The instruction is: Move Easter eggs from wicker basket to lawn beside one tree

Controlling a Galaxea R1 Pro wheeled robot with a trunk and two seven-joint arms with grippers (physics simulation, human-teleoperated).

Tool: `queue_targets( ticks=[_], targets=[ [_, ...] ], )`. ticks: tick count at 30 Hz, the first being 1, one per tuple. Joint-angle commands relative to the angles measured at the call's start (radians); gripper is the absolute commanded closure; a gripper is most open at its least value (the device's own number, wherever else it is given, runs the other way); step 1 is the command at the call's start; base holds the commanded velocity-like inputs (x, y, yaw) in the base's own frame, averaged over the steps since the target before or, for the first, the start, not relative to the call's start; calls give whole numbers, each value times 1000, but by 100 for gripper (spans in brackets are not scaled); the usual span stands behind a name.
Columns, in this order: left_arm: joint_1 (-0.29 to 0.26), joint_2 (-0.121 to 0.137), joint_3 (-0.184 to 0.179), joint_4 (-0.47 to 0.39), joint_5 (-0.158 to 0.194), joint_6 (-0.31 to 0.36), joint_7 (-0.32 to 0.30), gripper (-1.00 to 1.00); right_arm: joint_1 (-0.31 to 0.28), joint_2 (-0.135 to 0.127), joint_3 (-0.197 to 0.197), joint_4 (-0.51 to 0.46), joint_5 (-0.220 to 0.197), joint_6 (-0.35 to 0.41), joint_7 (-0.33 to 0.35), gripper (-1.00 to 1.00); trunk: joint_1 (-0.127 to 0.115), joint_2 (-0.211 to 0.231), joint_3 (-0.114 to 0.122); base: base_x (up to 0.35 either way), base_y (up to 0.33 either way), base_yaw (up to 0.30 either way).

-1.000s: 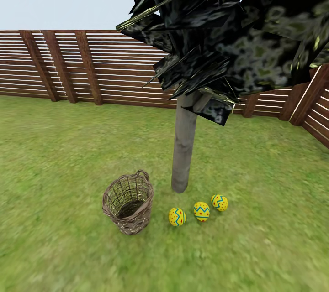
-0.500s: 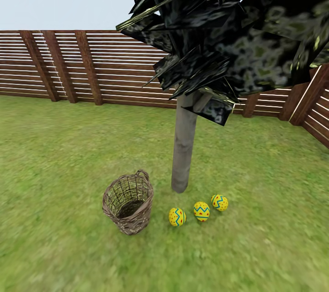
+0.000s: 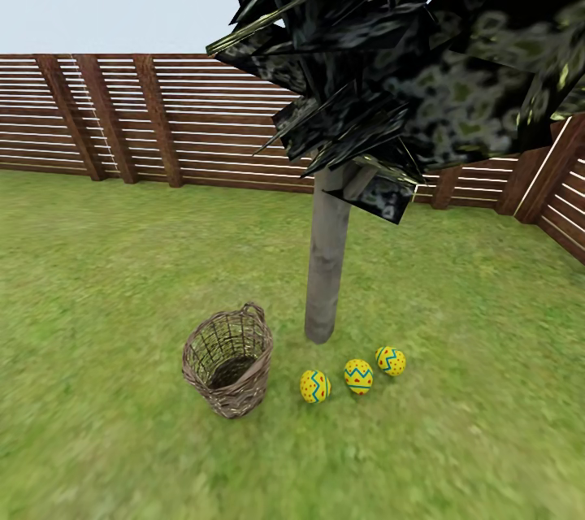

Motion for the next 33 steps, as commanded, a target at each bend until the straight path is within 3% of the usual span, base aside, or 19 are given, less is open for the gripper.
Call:
queue_targets(
  ticks=[1, 33],
  targets=[
    [0, 1, -6, -1, 6, 3, -2, -100, -1, -1, -7, 4, 5, -5, -1, -100, 0, 0, -1, 0, 0, 0],
    [-1, 1, -6, -1, 6, 3, -2, -100, -1, -1, -7, 4, 5, -5, -1, -100, 0, 0, -1, 0, 0, 0]
  ],
)
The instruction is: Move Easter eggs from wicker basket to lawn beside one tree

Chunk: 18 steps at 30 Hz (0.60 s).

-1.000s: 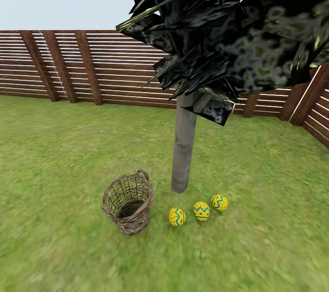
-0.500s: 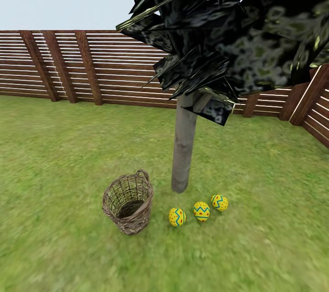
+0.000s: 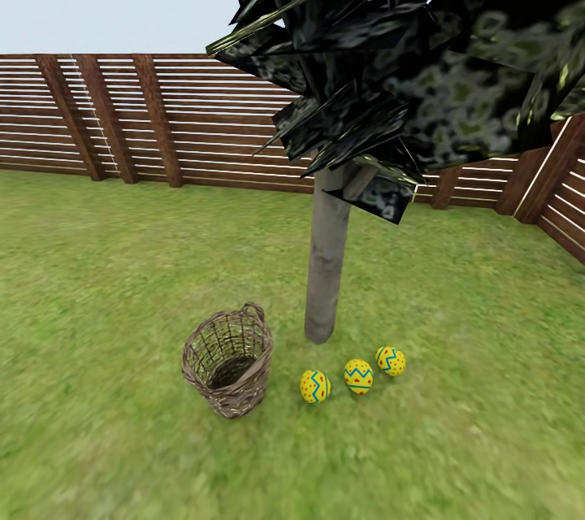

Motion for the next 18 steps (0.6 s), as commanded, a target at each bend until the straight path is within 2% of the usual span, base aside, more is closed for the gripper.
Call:
queue_targets(
  ticks=[1, 18],
  targets=[
    [-1, 1, -6, -1, 6, 3, -2, -100, -1, -1, -8, 4, 5, -5, -2, -100, 0, 0, -1, 0, 0, 0],
    [-1, 1, -6, -1, 6, 4, -2, -100, -1, -1, -7, 4, 5, -5, -1, -100, 0, 0, -1, 0, 0, 0]
  ],
)
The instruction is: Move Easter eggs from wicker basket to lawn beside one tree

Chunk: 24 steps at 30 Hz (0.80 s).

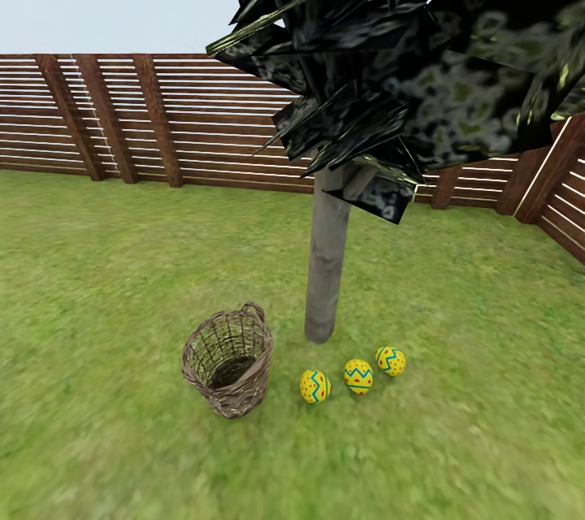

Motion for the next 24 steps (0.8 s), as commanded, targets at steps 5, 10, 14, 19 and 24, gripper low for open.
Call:
queue_targets(
  ticks=[5, 10, 14, 19, 24],
  targets=[
    [0, 1, -6, -1, 6, 3, -2, -100, -1, -1, -7, 4, 5, -5, -2, -100, 0, 0, -1, 0, 0, 0],
    [0, 1, -6, -1, 6, 3, -2, -100, -1, -1, -7, 4, 5, -5, -1, -100, 0, 0, -1, 0, 0, 0],
    [0, 1, -6, -1, 6, 3, -2, -100, -1, -1, -7, 4, 5, -5, -1, -100, 0, 0, -1, 0, 0, 0],
    [0, 1, -6, -1, 6, 3, -2, -100, -1, -1, -8, 4, 5, -5, -2, -100, 0, 0, -1, 0, 0, 0],
    [0, 1, -6, -1, 6, 3, -2, -100, -1, -1, -8, 4, 5, -5, -2, -100, 0, 0, -1, 0, 0, 0]
  ],
)
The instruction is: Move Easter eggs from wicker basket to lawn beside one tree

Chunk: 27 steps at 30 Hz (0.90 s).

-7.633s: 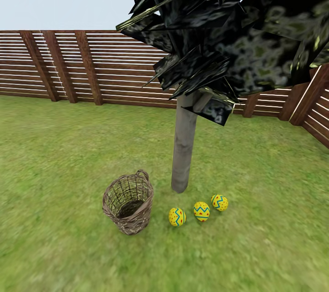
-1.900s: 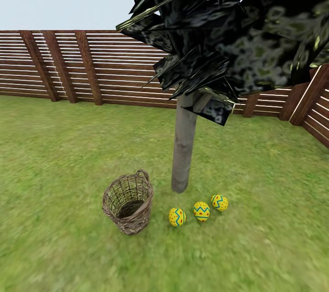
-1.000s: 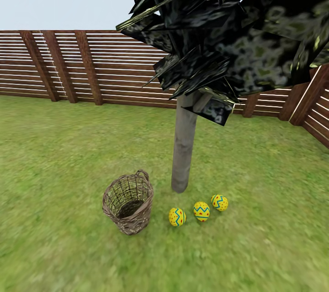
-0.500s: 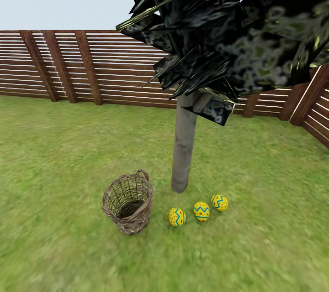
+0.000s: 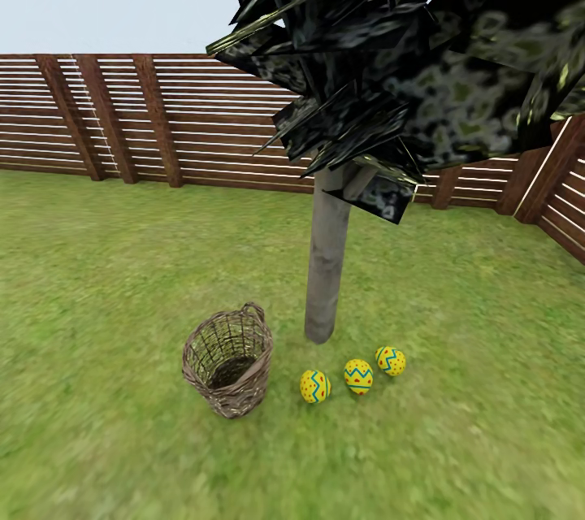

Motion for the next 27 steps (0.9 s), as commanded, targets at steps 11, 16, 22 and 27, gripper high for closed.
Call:
queue_targets(
  ticks=[11, 16, 22, 27],
  targets=[
    [-1, 1, -6, -1, 6, 3, -2, -100, -1, -1, -7, 4, 5, -5, -1, -100, 0, 0, -1, 0, 0, 0],
    [0, 1, -6, -1, 6, 3, -2, -100, -1, -1, -8, 4, 5, -5, -2, -100, 0, 0, -1, 0, 0, 0],
    [0, 1, -6, -1, 6, 3, -2, -100, -1, -1, -8, 4, 5, -5, -2, -100, 0, 0, -1, 0, 0, 0],
    [0, 1, -6, -1, 6, 3, -2, -100, -1, -1, -8, 4, 5, -5, -1, -100, 0, 0, -1, 0, 0, 0]
  ],
)
